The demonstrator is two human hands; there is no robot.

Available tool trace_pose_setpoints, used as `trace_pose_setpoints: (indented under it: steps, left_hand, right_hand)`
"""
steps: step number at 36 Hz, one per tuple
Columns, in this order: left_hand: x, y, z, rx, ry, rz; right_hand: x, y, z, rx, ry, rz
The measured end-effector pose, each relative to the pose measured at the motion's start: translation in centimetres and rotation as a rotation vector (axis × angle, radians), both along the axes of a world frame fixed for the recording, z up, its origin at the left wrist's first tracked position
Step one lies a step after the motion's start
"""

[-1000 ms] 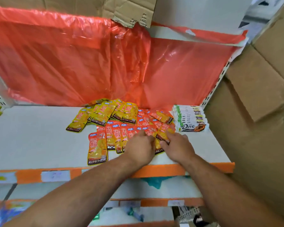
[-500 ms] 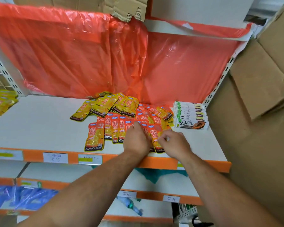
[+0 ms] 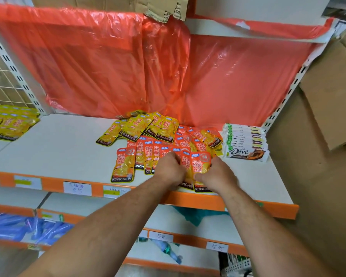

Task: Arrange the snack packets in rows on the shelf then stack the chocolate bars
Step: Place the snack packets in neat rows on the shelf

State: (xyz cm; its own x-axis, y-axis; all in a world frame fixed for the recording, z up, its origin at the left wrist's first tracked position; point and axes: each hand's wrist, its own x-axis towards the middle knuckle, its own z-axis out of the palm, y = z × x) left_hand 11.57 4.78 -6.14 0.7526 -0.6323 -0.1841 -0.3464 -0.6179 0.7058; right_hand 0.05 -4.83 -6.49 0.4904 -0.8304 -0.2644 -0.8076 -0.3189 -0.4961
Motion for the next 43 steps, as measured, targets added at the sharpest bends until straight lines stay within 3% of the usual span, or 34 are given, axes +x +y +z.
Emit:
trace_pose_setpoints:
  steps: [9, 21, 33, 43]
  left_hand:
    - [0.5, -0.4, 0.1, 0.042, 0.018, -0.021]
    - [4.3, 2.5, 2.1, -0.230, 0.329, 0.114]
    - [10.4, 14.8, 4.0, -0.421, 0.531, 0.217]
    - [18.4, 29.8, 4.8, -0.472, 0.506, 0.408]
  right_hand:
    - [-0.3, -1.3, 0.0, 0.168, -0.172, -0.013]
    - [0.1, -1.4, 2.9, 0.468, -0.457, -0.032]
    - [10.5, 10.6, 5.1, 0.591, -0.617, 0.100]
    - [21.2, 24.9, 6.5, 0.600, -0.634, 0.175]
